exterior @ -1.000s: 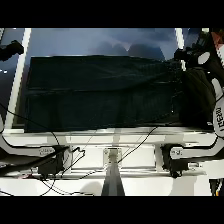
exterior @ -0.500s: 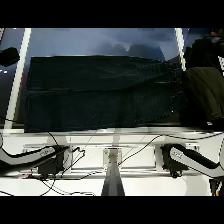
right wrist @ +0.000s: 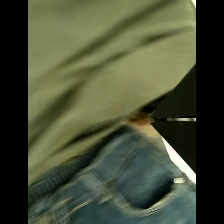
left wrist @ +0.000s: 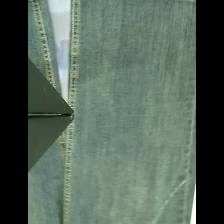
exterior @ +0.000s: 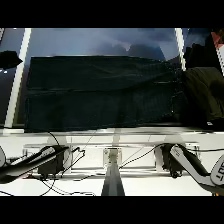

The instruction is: Fold the clothes and pants, and hang the long-sleeved shirts on hangers.

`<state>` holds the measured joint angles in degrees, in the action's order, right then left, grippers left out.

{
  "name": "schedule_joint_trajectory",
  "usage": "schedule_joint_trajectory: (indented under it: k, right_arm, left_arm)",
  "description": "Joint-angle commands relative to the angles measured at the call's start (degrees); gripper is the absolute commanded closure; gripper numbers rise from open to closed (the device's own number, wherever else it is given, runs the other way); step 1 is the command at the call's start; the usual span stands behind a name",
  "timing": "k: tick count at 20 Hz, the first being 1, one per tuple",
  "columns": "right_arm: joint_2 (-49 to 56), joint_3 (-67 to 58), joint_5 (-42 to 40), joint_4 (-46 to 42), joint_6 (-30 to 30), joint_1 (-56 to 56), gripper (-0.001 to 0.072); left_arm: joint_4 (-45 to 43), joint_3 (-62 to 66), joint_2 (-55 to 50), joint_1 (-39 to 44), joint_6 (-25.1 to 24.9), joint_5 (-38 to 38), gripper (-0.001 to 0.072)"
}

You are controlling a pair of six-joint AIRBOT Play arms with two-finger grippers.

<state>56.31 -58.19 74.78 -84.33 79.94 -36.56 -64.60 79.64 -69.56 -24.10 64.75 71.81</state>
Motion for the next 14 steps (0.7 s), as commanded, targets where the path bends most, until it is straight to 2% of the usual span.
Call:
schedule_joint_trajectory:
  k: [1,2,3,4,5,8,11,14]
  right_arm:
    - [-6.08,16.06,-0.94,12.26,-5.99,-9.49,0.0695]
    - [-6.54,20.39,-2.97,15.65,-5.97,-11.04,0.0690]
    - [-6.49,24.00,-6.03,18.64,-5.95,-12.00,0.0558]
    - [-6.49,26.86,-9.88,21.09,-5.92,-12.07,0.0296]
    - [-6.47,29.42,-14.19,23.04,-5.79,-11.93,0.0222]
    - [-4.61,33.59,-22.18,24.17,-2.78,-11.96,0.0222]
    - [0.09,34.32,-26.86,26.86,-2.69,-11.96,0.0224]
    - [4.81,34.32,-29.90,35.28,-8.31,-11.93,0.0225]
  left_arm:
    - [0.39,-4.55,1.14,-0.07,-2.64,-1.95,0.0689]
    - [0.39,-6.03,1.14,-0.07,-2.62,-2.69,0.0689]
    - [0.37,-7.37,1.14,-0.07,-2.60,-3.06,0.0689]
    - [0.35,-8.35,1.14,-0.33,-2.62,-3.58,0.0688]
    - [0.13,-9.25,1.14,-0.85,-2.51,-4.17,0.0688]
    - [0.13,-10.75,1.14,-5.11,0.87,-3.69,0.0688]
    - [0.02,-11.82,1.14,-11.10,1.22,-1.16,0.0688]
    - [-0.07,-14.29,1.14,-17.38,0.79,1.40,0.0688]
